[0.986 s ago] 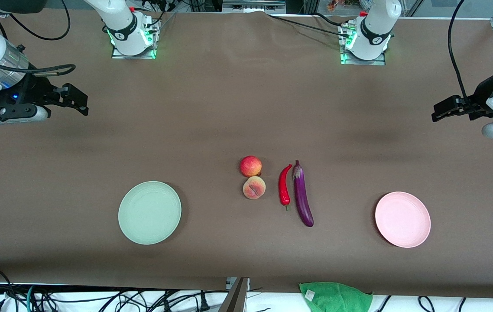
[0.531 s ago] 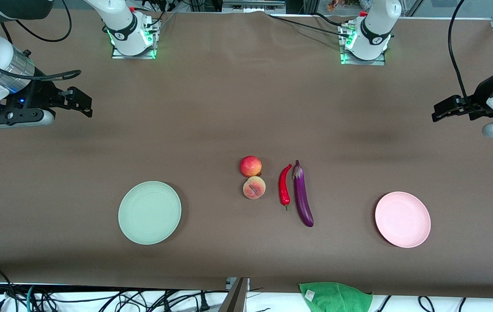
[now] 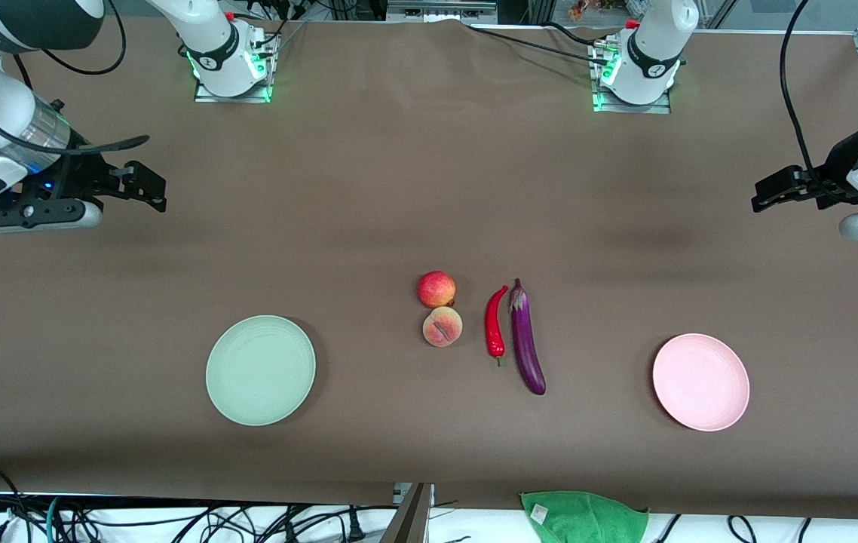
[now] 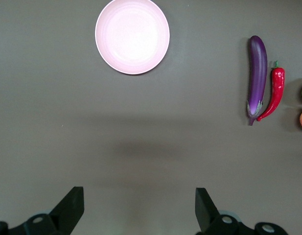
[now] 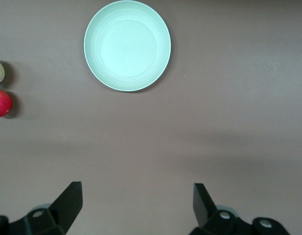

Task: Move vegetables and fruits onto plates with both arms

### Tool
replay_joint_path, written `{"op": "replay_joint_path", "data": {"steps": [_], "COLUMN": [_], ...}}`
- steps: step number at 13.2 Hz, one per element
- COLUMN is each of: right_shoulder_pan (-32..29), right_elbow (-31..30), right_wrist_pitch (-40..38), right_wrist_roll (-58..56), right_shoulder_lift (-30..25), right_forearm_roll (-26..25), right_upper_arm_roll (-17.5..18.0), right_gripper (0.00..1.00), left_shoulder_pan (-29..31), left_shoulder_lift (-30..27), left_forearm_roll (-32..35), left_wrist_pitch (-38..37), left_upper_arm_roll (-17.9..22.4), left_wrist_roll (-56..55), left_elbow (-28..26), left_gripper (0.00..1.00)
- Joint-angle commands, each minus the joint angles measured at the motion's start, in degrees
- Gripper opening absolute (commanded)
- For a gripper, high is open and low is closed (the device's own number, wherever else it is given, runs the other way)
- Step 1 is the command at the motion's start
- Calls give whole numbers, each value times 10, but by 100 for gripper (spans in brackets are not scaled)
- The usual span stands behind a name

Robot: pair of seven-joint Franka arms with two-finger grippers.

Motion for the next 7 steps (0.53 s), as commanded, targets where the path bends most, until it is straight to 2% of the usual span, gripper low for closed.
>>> {"op": "replay_joint_path", "data": {"steps": [1, 7], "right_shoulder_pan": [-1, -1], "right_elbow": [-7, -16], "right_wrist_pitch": [5, 1], "right_wrist_roll": [6, 1], "right_shoulder_lift": [-8, -10], "right_forearm_roll": [-8, -5], "right_upper_arm_roll": [2, 3], "right_gripper": [100, 100], "left_shoulder_pan": [-1, -1], "left_shoulder_lift": [7, 7], "left_forearm_roll": [-8, -8], "left_wrist_pitch": [-2, -2], "left_upper_arm_roll": [2, 2], "left_wrist_roll": [5, 4], "left_elbow": [15, 15], "left_gripper": [100, 100]}}
